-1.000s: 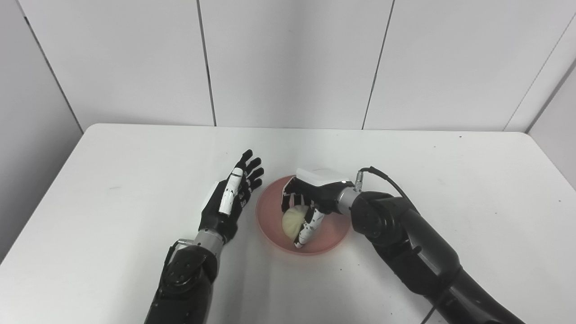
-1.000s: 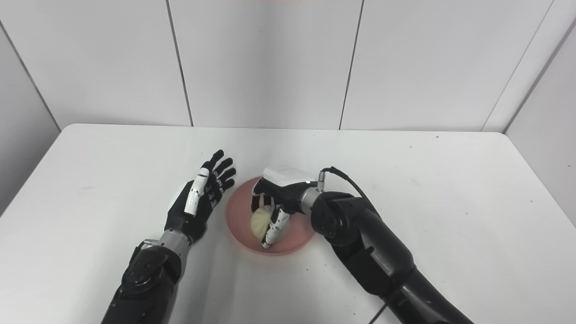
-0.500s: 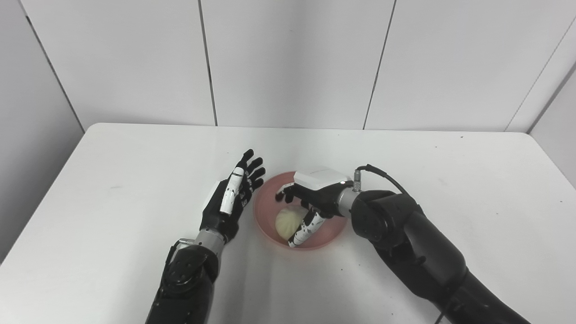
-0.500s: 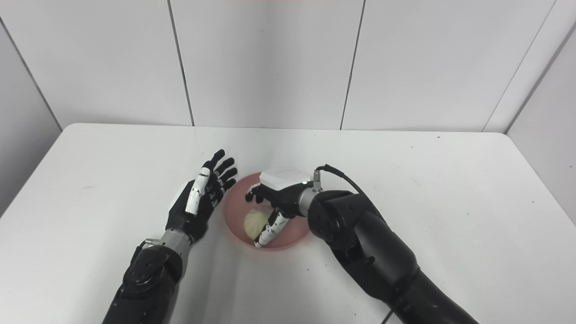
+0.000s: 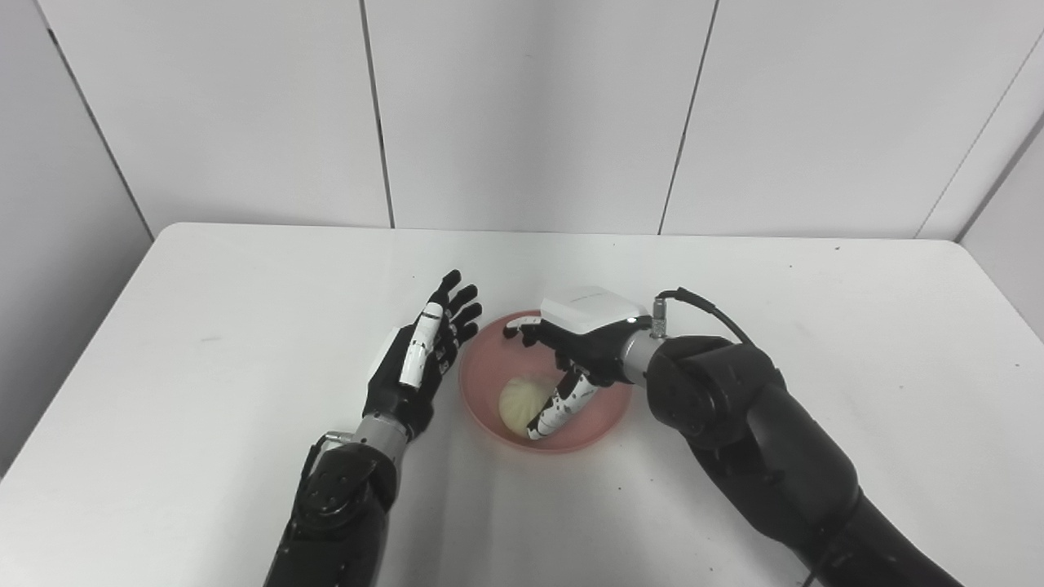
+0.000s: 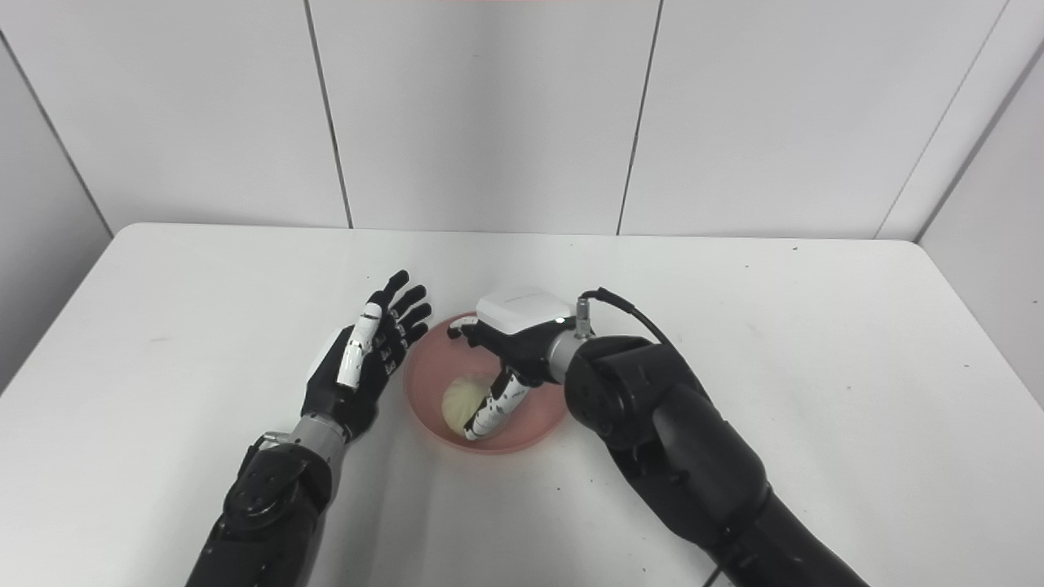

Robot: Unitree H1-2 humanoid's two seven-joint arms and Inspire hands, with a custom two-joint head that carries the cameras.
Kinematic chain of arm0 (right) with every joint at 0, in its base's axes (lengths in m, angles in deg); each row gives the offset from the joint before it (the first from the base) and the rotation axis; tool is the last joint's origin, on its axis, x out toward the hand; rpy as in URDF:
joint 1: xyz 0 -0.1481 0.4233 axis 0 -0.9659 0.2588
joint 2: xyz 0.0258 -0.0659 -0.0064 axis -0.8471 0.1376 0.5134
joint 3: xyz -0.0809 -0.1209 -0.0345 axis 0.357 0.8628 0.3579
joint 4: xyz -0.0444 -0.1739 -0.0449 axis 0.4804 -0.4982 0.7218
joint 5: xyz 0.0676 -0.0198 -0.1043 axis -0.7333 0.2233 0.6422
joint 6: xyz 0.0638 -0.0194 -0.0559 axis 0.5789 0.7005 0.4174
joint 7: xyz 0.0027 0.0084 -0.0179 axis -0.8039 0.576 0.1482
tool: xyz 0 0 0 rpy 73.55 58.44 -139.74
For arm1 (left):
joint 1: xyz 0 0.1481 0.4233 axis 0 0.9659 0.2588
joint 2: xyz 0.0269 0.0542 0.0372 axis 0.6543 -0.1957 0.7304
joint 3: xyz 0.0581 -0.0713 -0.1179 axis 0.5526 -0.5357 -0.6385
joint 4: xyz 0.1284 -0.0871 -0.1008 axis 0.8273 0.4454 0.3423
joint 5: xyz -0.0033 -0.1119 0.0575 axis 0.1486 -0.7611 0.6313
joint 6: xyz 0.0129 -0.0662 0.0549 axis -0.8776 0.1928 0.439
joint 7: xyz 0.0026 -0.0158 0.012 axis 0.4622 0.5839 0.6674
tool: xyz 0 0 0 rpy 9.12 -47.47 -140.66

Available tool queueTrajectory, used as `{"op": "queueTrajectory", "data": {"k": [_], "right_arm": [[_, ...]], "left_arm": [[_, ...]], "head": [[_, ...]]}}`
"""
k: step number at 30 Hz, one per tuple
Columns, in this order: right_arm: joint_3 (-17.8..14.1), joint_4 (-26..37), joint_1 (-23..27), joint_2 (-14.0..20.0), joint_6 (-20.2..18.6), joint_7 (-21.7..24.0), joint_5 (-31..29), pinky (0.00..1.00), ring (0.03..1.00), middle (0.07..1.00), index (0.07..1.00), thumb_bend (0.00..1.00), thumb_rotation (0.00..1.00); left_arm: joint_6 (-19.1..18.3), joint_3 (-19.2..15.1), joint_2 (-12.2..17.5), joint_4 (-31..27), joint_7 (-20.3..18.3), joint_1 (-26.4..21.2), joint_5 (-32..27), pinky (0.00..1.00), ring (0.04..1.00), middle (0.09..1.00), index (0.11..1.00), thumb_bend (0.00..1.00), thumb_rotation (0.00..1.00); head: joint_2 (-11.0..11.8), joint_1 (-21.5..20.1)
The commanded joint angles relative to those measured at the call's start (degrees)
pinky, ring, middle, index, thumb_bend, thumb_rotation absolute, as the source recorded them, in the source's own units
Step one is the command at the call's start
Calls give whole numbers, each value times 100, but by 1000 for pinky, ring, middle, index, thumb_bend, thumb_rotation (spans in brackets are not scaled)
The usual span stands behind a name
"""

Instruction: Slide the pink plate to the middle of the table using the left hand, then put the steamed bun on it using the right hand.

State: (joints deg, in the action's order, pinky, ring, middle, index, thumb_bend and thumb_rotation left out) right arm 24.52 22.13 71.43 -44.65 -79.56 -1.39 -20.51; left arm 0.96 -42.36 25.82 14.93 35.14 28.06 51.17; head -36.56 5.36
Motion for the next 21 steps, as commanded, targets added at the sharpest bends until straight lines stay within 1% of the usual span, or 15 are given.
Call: {"op": "queueTrajectory", "data": {"k": [1,4,5,6,8,10,12,13,15,16,17,18,19,20,21], "right_arm": [[-208,273,218,-31,-24,-104,-4,434,634,808,876,897,355],[-395,447,218,-25,-7,-135,-40,459,667,815,880,888,360],[-449,521,232,-7,-7,-116,-32,486,708,839,883,885,383],[-511,599,243,13,-10,-105,-34,500,729,851,887,885,397],[-620,716,251,35,-10,-105,-38,513,733,840,885,896,423],[-789,890,278,98,8,-171,14,507,708,814,875,903,441],[-1034,970,266,97,-4,-364,-52,482,673,788,866,907,446],[-1179,963,224,68,6,-531,-127,406,571,725,860,902,434],[-1387,944,121,10,89,-856,-229,342,472,647,851,894,427],[-1508,901,33,34,164,-1089,-254,380,522,679,860,882,488],[-1581,868,-26,55,216,-1247,-268,435,595,730,872,869,562],[-1683,809,-100,84,255,-1441,-303,463,620,742,881,862,601],[-1748,768,-149,104,281,-1576,-333,521,670,765,898,849,681],[-1863,696,-228,92,296,-1757,-452,550,695,777,907,843,722],[-1981,619,-309,66,318,-1938,-593,624,751,819,931,832,837]], "left_arm": [[-533,17,11,355,42,297,54,956,943,959,967,407,1000],[-512,10,26,360,34,296,53,959,945,962,969,402,1000],[-510,5,27,358,37,298,52,960,946,963,970,396,1000],[-509,2,24,351,46,302,56,960,947,964,970,393,1000],[-485,-8,27,377,44,302,55,962,947,964,969,390,1000],[-464,-22,29,394,39,307,46,963,947,963,966,393,1000],[-460,-33,29,379,56,321,55,960,945,961,963,396,1000],[-459,-32,36,368,63,329,68,958,944,960,962,398,1000],[-434,-40,54,384,54,337,72,954,943,958,962,401,1000],[-419,-42,64,383,52,342,77,950,941,956,962,402,1000],[-408,-43,71,382,50,346,79,946,940,955,962,403,1000],[-378,-48,85,399,42,350,79,944,939,953,961,404,1000],[-357,-52,95,413,36,352,78,940,936,951,959,406,1000],[-382,-59,103,382,38,365,72,938,935,949,958,407,1000],[-406,-66,107,351,47,377,70,938,935,949,958,402,1000]], "head": [[2,7],[20,-10],[33,-17],[33,-17],[48,-21],[69,-29],[92,-50],[102,-59],[131,-84],[153,-101],[155,-103],[174,-113],[174,-113],[197,-125],[211,-130]]}}
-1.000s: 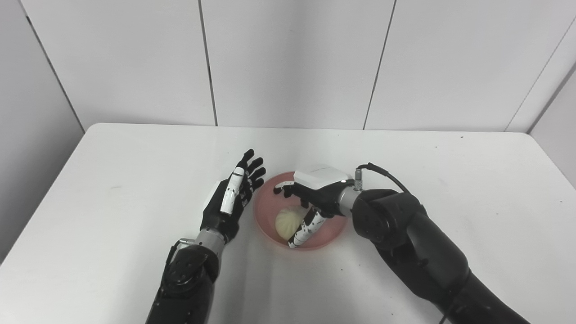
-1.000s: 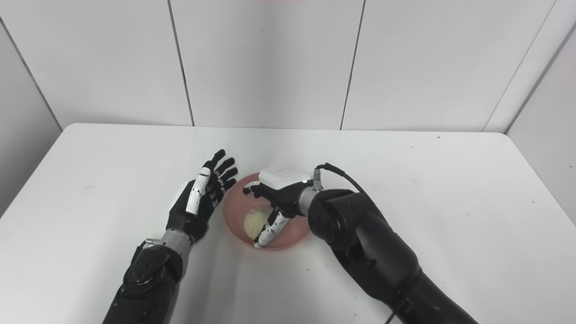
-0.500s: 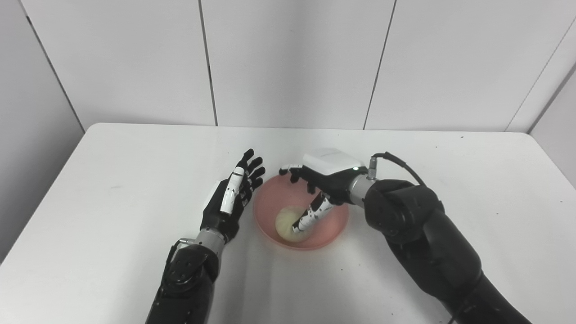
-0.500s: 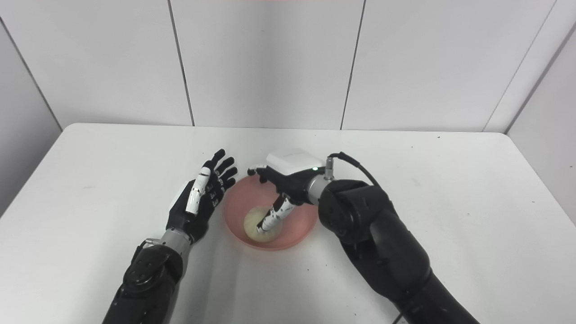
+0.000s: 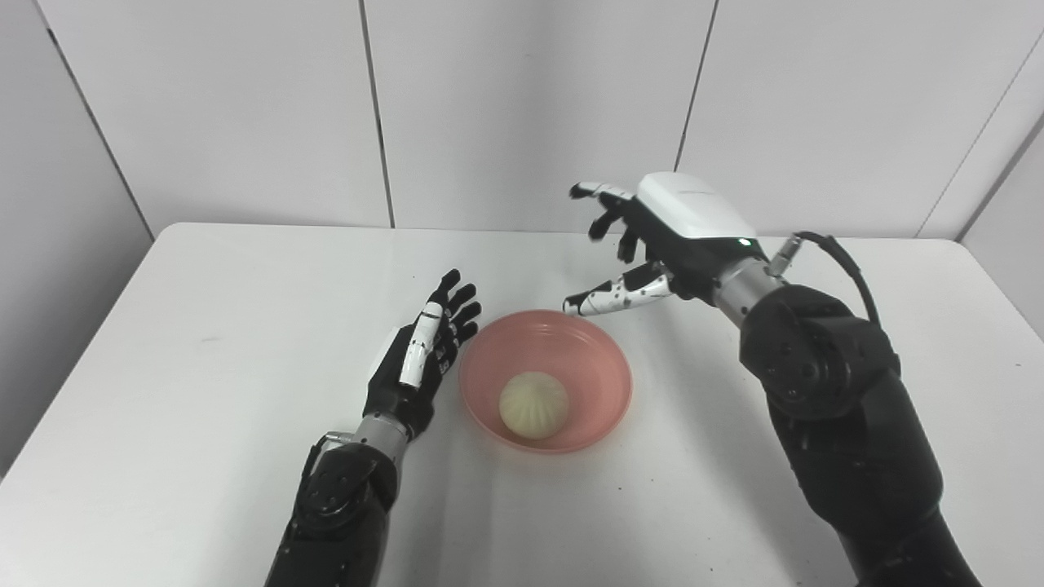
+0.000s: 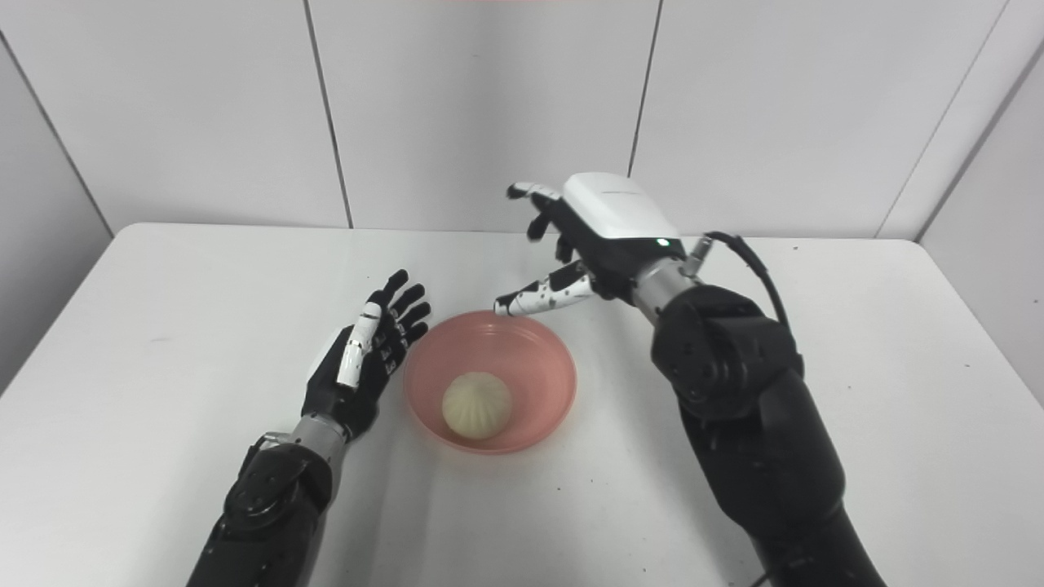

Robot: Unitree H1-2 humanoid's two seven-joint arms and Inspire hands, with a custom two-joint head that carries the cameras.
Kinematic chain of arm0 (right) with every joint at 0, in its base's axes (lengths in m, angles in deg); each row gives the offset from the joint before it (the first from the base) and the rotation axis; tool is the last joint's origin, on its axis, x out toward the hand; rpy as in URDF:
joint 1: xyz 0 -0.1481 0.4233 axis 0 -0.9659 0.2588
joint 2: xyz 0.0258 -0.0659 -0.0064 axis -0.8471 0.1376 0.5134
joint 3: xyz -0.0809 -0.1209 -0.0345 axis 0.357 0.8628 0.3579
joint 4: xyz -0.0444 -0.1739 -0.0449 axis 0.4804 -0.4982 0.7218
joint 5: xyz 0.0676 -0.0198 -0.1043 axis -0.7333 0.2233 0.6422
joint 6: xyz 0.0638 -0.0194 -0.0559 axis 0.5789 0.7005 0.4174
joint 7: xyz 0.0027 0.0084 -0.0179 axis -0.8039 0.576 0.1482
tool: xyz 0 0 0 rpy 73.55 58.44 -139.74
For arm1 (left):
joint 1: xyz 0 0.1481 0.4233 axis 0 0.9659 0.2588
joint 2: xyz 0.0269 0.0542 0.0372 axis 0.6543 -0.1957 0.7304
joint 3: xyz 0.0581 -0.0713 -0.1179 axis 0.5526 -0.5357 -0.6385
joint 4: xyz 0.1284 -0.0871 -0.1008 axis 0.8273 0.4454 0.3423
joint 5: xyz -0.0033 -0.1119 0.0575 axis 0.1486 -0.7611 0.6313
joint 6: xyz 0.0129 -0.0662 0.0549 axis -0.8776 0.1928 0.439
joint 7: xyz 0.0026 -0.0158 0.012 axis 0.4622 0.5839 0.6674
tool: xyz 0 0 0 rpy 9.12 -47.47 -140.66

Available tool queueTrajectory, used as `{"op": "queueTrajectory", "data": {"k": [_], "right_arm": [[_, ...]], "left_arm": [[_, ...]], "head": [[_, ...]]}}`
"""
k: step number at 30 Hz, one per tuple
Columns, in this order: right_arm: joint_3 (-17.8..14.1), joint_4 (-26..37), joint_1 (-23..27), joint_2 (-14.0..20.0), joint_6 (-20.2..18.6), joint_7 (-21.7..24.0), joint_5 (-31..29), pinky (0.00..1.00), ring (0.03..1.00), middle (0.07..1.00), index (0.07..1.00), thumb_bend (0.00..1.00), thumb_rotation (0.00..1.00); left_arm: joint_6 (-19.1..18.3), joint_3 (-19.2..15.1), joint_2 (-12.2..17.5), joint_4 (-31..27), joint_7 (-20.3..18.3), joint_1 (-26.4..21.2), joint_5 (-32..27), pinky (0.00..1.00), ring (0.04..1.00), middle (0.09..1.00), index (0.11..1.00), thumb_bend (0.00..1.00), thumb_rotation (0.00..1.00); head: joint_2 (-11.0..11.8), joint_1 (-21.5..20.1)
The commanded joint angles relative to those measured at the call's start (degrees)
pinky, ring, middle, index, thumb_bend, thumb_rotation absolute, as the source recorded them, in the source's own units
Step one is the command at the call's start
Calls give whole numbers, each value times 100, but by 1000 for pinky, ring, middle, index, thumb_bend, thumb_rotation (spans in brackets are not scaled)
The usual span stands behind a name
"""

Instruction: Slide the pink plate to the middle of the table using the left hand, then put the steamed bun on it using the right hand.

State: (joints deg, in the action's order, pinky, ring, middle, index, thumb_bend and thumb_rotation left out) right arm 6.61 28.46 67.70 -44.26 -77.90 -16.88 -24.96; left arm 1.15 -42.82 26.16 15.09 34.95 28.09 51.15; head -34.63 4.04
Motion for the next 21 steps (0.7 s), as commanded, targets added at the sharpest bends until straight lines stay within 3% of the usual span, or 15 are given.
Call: {"op": "queueTrajectory", "data": {"k": [1,2,4,5,11,14,18,19,21], "right_arm": [[-288,-84,-9,-9,161,-548,-268,701,807,866,954,823,934],[-379,-156,-87,-55,180,-723,-381,762,858,922,980,828,983],[-526,-280,-221,-167,211,-1018,-618,779,872,938,987,830,994],[-591,-334,-279,-222,220,-1146,-745,843,923,975,995,830,998],[-1308,-931,-763,-836,591,-2269,-2056,979,995,999,1000,807,1000],[-1495,-1391,-946,-998,838,-2727,-2514,998,997,976,1000,779,1000],[-1590,-1766,-1082,-1047,1102,-2985,-3059,1000,1000,997,1000,724,1000],[-1619,-1871,-1117,-1072,1246,-3055,-3224,1000,1000,999,1000,650,1000],[-1669,-2163,-1176,-1091,1565,-3185,-3519,1000,1000,1000,1000,596,1000]], "left_arm": [[-441,-25,79,312,79,384,77,939,936,949,958,399,1000],[-448,-30,83,289,86,394,77,944,940,952,960,396,1000],[-434,-50,89,264,89,409,65,947,942,953,961,395,1000],[-426,-62,89,253,89,416,57,955,947,958,970,396,1000],[-417,-134,36,-277,313,605,151,995,990,995,997,378,1000],[-385,-173,14,-641,372,737,162,1000,999,1000,1000,384,1000],[-313,-178,6,-878,447,829,240,1000,1000,1000,1000,412,1000],[-306,-166,8,-925,469,846,283,1000,1000,1000,1000,414,1000],[-236,-143,9,-947,515,864,385,1000,1000,1000,1000,405,1000]], "head": [[37,-6],[56,-8],[107,-11],[107,-11],[208,-70],[240,-72],[292,-76],[357,-68],[401,-44]]}}
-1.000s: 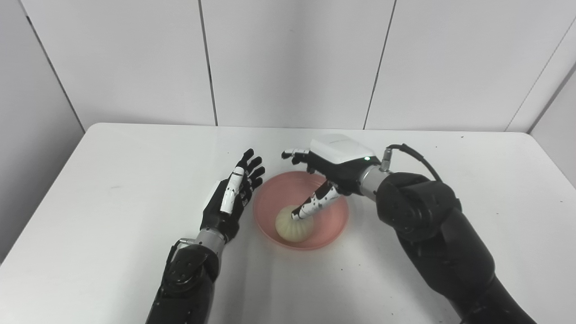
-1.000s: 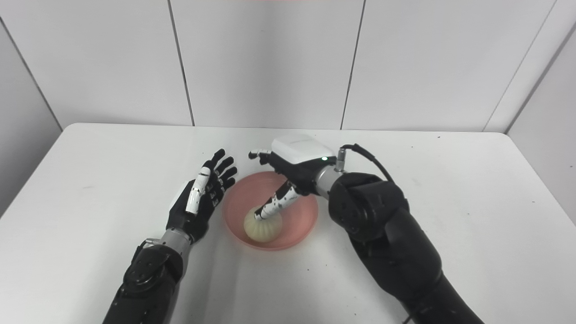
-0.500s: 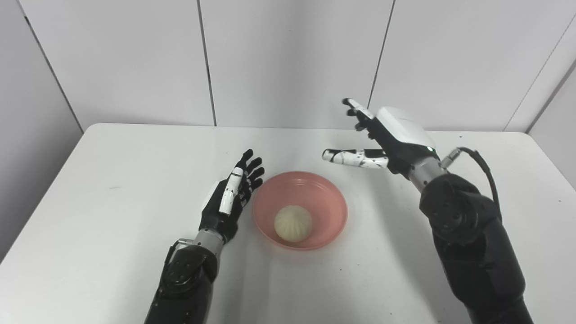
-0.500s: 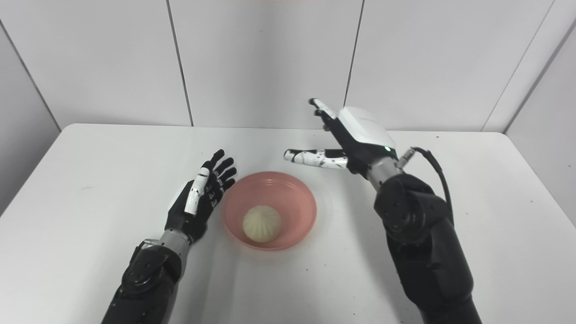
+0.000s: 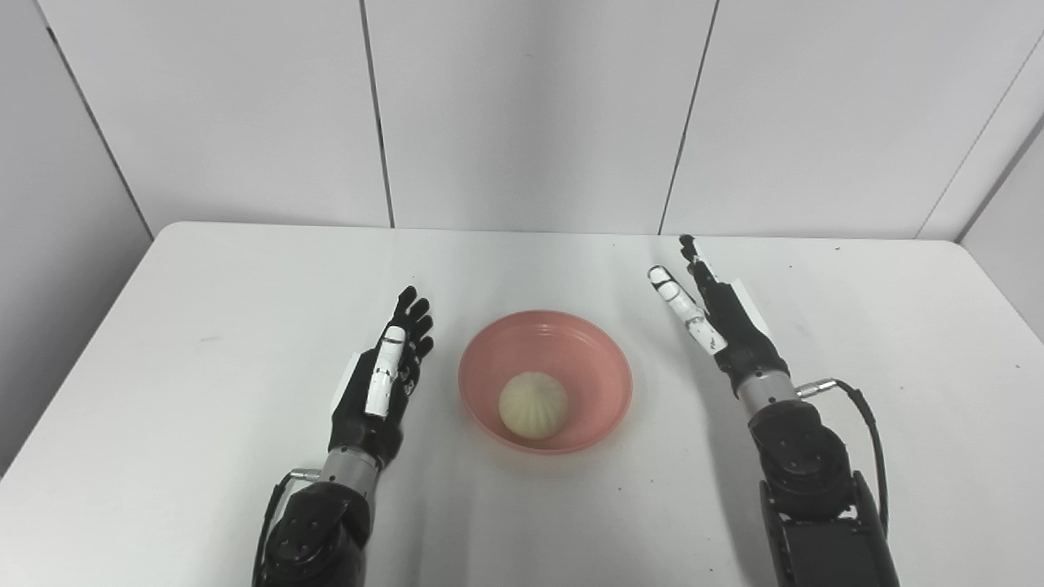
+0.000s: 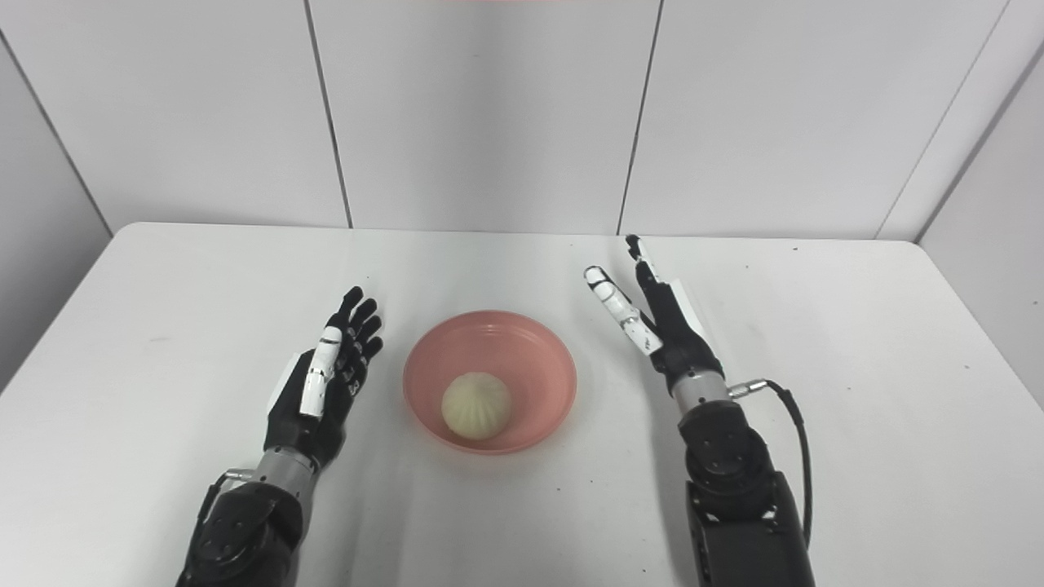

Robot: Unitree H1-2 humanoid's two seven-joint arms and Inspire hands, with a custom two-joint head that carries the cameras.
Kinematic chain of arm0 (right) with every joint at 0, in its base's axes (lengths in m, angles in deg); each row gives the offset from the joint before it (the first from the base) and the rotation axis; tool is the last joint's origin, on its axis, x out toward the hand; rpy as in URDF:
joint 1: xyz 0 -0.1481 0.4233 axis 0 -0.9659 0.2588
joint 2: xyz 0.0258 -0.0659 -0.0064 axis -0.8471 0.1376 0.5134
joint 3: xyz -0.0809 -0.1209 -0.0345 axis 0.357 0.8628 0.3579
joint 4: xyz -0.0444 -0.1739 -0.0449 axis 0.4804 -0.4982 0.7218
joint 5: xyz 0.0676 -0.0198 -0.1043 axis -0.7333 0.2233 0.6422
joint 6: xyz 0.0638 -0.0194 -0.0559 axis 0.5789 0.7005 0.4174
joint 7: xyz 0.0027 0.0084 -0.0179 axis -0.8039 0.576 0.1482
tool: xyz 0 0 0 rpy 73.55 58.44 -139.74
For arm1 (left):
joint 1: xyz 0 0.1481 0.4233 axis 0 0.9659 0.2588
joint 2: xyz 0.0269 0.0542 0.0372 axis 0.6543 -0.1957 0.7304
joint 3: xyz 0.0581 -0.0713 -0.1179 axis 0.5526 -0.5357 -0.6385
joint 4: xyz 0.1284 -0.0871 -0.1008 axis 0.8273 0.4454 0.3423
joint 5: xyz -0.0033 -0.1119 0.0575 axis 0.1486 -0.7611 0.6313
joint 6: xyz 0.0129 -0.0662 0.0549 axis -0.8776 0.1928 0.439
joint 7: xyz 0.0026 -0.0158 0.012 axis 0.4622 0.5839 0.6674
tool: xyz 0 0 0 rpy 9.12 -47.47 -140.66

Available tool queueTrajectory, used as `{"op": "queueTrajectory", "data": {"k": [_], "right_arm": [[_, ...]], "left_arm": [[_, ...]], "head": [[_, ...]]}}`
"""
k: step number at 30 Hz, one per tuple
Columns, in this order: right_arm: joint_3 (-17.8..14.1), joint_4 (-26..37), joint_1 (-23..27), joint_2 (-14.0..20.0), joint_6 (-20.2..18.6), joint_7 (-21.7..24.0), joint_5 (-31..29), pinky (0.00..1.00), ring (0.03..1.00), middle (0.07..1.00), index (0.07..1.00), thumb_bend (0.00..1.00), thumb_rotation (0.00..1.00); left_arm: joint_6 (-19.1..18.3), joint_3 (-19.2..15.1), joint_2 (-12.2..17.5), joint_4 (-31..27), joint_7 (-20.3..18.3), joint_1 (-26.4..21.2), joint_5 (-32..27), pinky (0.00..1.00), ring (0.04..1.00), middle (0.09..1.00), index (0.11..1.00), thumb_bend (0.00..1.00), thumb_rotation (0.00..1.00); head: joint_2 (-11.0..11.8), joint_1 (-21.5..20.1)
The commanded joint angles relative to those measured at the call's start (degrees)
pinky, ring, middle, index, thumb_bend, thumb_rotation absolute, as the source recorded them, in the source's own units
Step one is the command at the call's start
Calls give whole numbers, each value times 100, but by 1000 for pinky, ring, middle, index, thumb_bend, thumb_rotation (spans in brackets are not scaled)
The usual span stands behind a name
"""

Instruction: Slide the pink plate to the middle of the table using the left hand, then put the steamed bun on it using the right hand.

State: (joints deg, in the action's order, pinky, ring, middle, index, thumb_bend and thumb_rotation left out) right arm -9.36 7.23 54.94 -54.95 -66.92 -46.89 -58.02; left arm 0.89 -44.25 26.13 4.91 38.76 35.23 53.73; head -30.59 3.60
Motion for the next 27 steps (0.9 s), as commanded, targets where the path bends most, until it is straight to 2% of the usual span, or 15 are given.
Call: {"op": "queueTrajectory", "data": {"k": [1,3,5,7,14,18,27], "right_arm": [[-88,-192,73,-18,633,-233,-349,1000,1000,1000,1000,554,1000],[-125,-423,24,-51,955,-325,-617,1000,1000,1000,1000,535,1000],[-192,-664,-16,-126,1292,-429,-904,1000,1000,1000,1000,469,1000],[-199,-808,-61,-166,1460,-512,-1059,1000,1000,1000,1000,411,1000],[-141,-806,-352,-359,1360,-654,-1387,1000,1000,1000,1000,269,1000],[-68,-706,-551,-449,1122,-616,-1540,1000,1000,1000,1000,261,1000],[29,-1132,-684,-471,1430,-396,-2111,1000,1000,1000,1000,174,1000]], "left_arm": [[-176,15,19,78,156,163,183,1000,1000,1000,1000,409,1000],[-94,20,26,117,190,189,248,1000,1000,1000,1000,410,1000],[4,11,23,170,239,219,312,1000,1000,1000,1000,411,1000],[90,0,21,208,277,253,362,1000,1000,1000,1000,410,1000],[233,27,43,235,322,477,491,1000,1000,1000,1000,380,1000],[238,55,63,198,320,598,488,1000,1000,1000,1000,377,1000],[217,21,84,243,329,737,472,1000,1000,1000,1000,365,1000]], "head": [[-3,1],[43,57],[64,91],[70,95],[135,131],[174,162],[248,239]]}}
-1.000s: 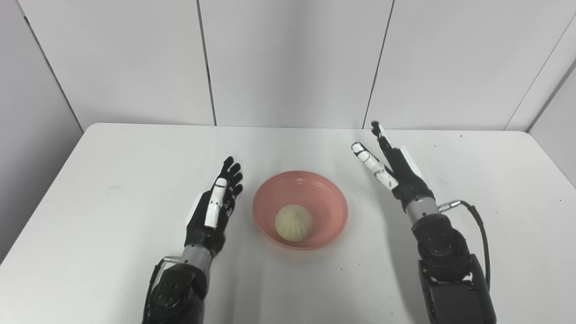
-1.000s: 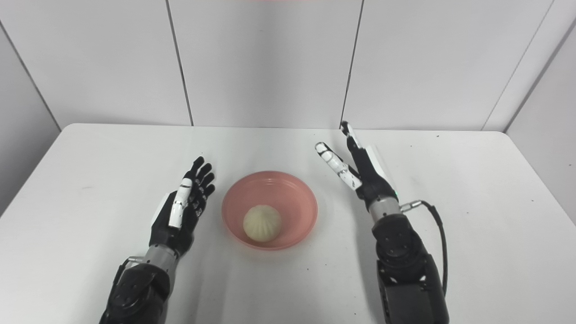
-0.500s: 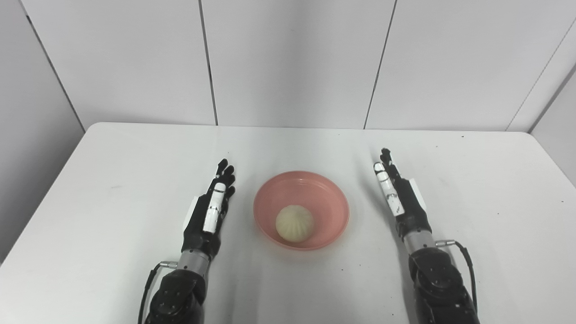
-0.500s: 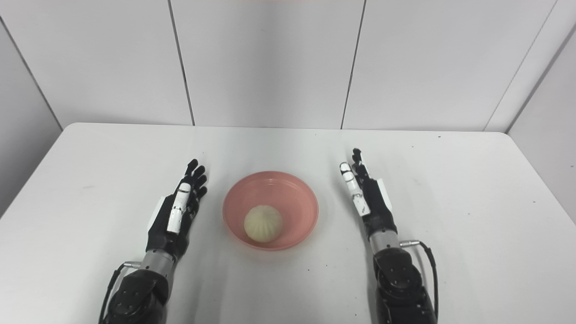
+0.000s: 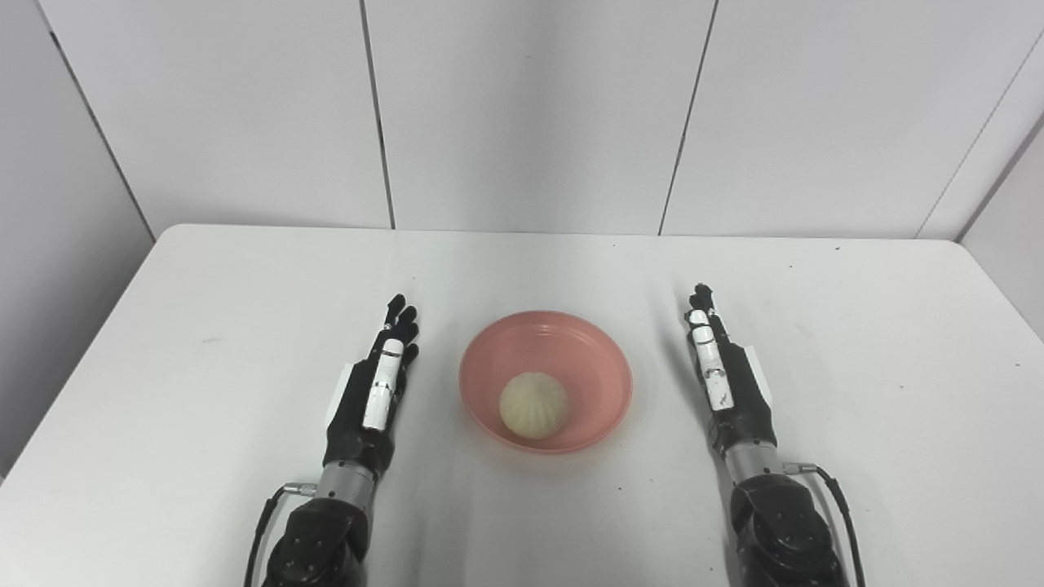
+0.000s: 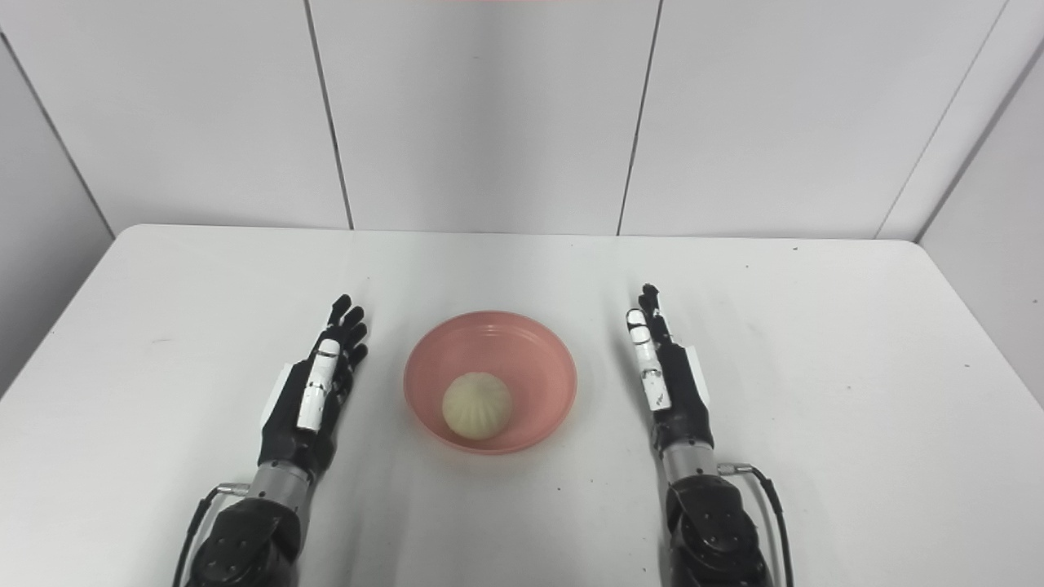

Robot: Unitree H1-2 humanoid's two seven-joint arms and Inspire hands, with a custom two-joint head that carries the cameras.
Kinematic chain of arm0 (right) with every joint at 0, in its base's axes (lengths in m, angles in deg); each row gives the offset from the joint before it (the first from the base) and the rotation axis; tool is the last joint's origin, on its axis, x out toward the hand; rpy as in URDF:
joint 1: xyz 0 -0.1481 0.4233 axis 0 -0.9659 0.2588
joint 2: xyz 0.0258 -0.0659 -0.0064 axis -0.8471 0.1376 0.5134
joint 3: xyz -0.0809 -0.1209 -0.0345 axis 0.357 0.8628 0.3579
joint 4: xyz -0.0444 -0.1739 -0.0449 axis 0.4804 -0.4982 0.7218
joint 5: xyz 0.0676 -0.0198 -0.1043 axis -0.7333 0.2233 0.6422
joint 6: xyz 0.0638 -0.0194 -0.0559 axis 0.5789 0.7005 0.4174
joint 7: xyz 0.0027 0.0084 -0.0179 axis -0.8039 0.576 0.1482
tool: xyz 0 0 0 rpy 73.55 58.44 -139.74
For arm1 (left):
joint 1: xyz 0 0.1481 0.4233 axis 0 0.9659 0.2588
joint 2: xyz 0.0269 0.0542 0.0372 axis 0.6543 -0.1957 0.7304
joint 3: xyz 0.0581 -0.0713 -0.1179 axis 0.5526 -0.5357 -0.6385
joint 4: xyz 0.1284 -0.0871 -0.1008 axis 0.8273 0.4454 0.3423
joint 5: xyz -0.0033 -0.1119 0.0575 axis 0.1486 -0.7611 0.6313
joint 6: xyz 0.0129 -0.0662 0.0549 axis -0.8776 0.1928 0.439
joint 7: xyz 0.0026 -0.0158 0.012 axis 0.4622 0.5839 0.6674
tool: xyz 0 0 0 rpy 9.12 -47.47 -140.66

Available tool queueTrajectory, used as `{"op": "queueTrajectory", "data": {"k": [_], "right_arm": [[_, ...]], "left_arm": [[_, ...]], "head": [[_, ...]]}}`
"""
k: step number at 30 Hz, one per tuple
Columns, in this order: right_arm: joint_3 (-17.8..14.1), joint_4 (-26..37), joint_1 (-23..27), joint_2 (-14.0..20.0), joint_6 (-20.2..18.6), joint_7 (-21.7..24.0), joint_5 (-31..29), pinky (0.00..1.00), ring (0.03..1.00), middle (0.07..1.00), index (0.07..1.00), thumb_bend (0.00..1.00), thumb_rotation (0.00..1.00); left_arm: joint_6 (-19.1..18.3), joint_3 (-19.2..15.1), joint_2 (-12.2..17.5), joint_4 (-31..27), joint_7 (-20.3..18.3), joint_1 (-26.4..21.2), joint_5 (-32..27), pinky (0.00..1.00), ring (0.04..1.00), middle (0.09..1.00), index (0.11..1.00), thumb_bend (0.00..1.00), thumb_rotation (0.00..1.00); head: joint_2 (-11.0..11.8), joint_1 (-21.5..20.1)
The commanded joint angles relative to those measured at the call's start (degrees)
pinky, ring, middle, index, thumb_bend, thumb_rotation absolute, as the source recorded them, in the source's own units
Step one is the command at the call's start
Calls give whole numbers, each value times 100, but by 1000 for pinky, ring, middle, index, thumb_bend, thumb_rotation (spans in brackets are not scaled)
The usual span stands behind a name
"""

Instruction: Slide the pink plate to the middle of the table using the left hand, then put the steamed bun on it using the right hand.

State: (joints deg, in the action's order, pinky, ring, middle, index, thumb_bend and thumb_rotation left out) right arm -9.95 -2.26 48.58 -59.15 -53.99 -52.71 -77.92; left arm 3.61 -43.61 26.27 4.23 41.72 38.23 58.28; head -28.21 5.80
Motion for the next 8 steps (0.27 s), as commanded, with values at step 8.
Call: {"op": "queueTrajectory", "data": {"k": [8], "right_arm": [[97,-676,-15,20,531,261,-318,1000,1000,1000,1000,195,1000]], "left_arm": [[-150,-84,149,541,-126,356,-188,1000,1000,999,995,365,1000]], "head": [[135,93]]}}
